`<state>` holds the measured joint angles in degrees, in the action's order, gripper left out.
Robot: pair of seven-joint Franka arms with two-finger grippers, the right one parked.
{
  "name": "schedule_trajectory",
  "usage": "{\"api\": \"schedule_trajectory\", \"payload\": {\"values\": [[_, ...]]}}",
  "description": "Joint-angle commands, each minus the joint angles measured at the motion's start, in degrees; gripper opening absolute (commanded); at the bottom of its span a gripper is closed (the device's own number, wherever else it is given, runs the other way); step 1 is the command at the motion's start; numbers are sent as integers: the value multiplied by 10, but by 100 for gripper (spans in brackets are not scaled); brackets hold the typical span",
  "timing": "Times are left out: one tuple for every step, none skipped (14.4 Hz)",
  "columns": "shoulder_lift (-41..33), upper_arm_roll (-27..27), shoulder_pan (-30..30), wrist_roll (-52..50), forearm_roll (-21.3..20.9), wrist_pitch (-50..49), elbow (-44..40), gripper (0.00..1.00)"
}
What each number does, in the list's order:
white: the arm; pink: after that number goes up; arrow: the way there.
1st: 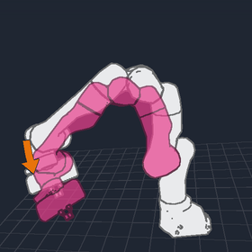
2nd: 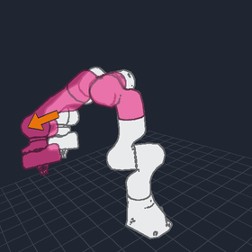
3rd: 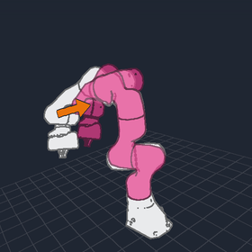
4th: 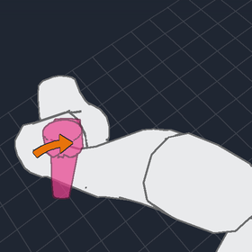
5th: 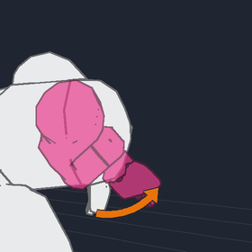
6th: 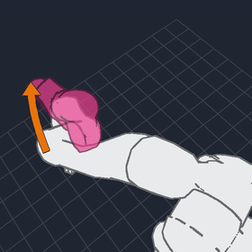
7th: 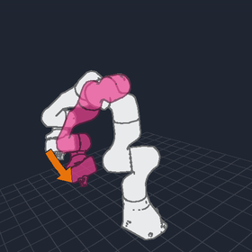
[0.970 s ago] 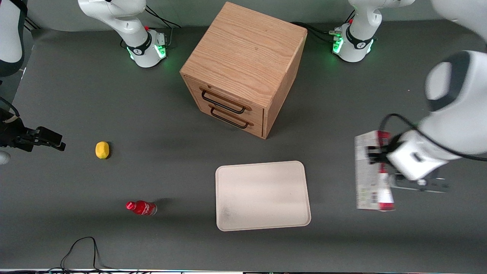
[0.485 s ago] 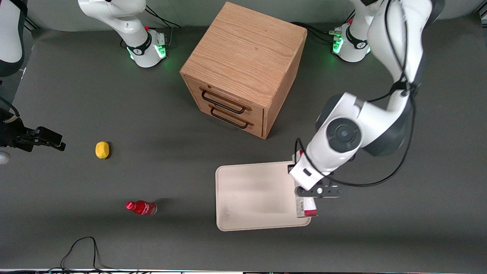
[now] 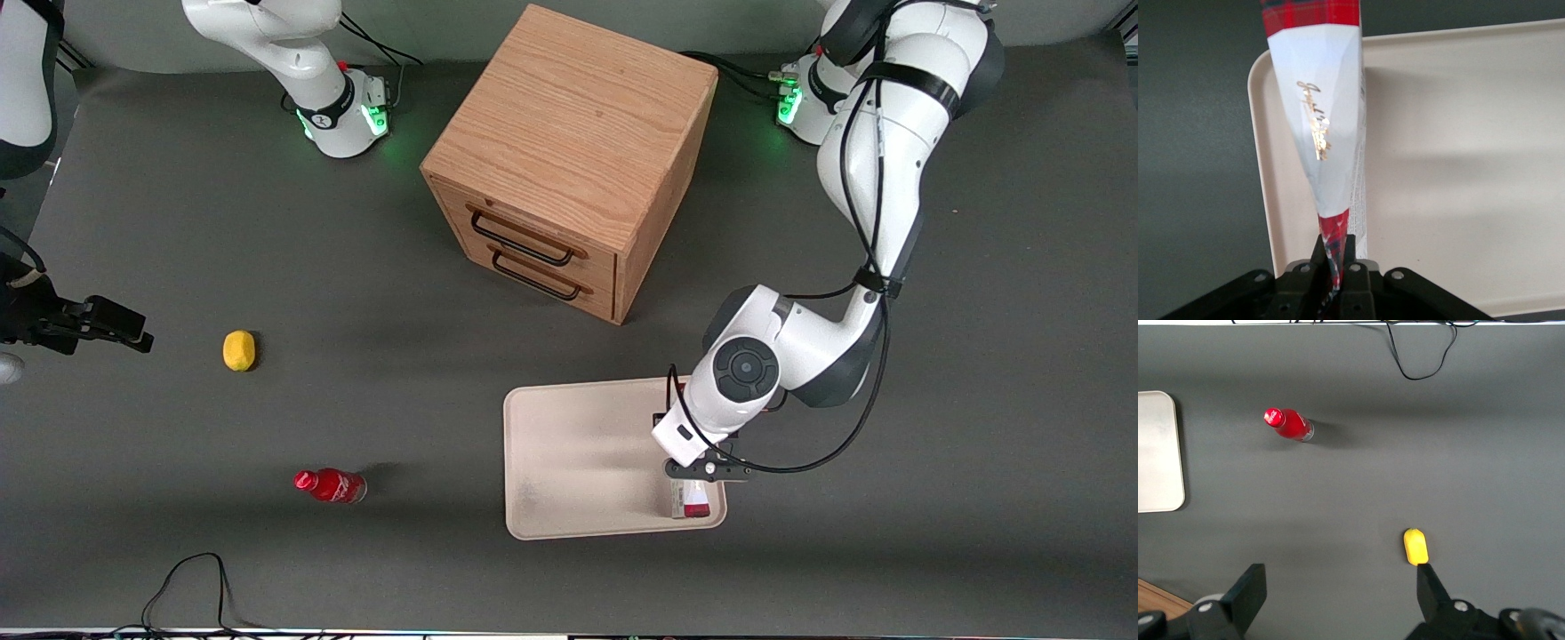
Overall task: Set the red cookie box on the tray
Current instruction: 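Lower the box onto the tray and open the left gripper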
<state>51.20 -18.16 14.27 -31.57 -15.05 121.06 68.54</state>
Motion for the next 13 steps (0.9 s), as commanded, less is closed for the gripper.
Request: {"api": "schedule_trajectory", "payload": {"values": [[-15, 11, 9, -20, -12, 0, 16, 0], [-15, 10, 9, -30, -12, 0, 19, 0], [-15, 11, 9, -32, -13, 0, 20, 0], [-16, 11, 8, -33, -13, 0, 26, 0], [-16, 11, 8, -34, -13, 1, 30, 0], [-16, 11, 8, -34, -12, 1, 31, 0], [-16, 11, 8, -33, -12, 1, 32, 0], [-16, 15, 7, -33, -13, 1, 32, 22], [-19, 22, 8, -31, -15, 3, 35, 99], [-22, 24, 8, -25, -14, 5, 39, 100], [-23, 25, 8, -25, -14, 12, 41, 100], [-27, 28, 8, -25, -14, 20, 48, 100], [-30, 30, 8, -28, -14, 26, 54, 100]]}}
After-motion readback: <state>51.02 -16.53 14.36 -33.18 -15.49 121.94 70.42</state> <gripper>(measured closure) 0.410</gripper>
